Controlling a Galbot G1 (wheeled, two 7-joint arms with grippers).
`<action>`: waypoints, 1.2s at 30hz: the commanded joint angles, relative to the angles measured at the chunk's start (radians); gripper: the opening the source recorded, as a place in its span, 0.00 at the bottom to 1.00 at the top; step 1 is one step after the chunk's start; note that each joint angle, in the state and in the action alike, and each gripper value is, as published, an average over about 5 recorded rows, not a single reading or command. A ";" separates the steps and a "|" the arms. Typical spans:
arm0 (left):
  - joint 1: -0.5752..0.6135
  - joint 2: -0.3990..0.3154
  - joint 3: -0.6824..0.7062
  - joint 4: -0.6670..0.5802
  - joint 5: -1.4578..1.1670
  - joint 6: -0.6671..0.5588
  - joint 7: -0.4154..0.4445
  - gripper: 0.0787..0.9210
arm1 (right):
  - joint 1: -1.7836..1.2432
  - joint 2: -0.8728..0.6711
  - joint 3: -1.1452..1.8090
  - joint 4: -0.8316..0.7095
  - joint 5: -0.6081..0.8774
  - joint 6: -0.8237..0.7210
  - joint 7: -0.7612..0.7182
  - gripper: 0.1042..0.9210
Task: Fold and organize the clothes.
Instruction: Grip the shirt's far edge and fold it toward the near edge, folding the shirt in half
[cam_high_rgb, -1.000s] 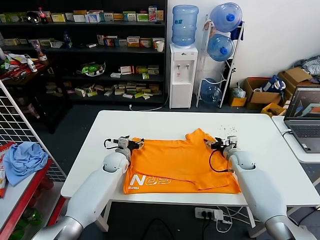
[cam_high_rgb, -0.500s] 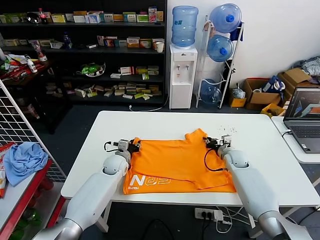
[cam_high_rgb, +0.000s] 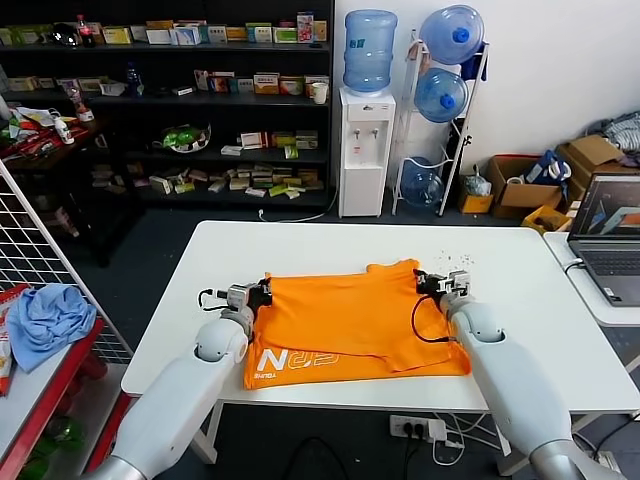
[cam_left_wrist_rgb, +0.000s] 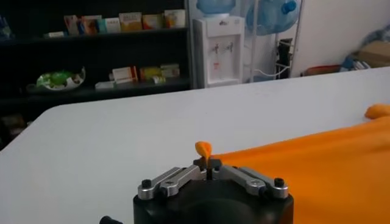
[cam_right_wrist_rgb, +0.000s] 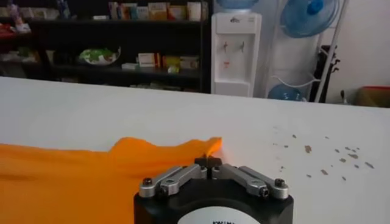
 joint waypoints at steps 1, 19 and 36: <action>0.176 0.116 -0.040 -0.333 -0.003 -0.021 -0.020 0.02 | -0.232 -0.143 0.035 0.382 0.045 -0.029 0.112 0.03; 0.575 0.177 -0.091 -0.575 0.062 -0.017 -0.059 0.02 | -0.621 -0.256 0.180 0.667 0.019 -0.167 0.170 0.03; 0.543 0.129 -0.111 -0.528 0.010 -0.049 -0.106 0.41 | -0.635 -0.243 0.172 0.694 0.017 -0.174 0.179 0.44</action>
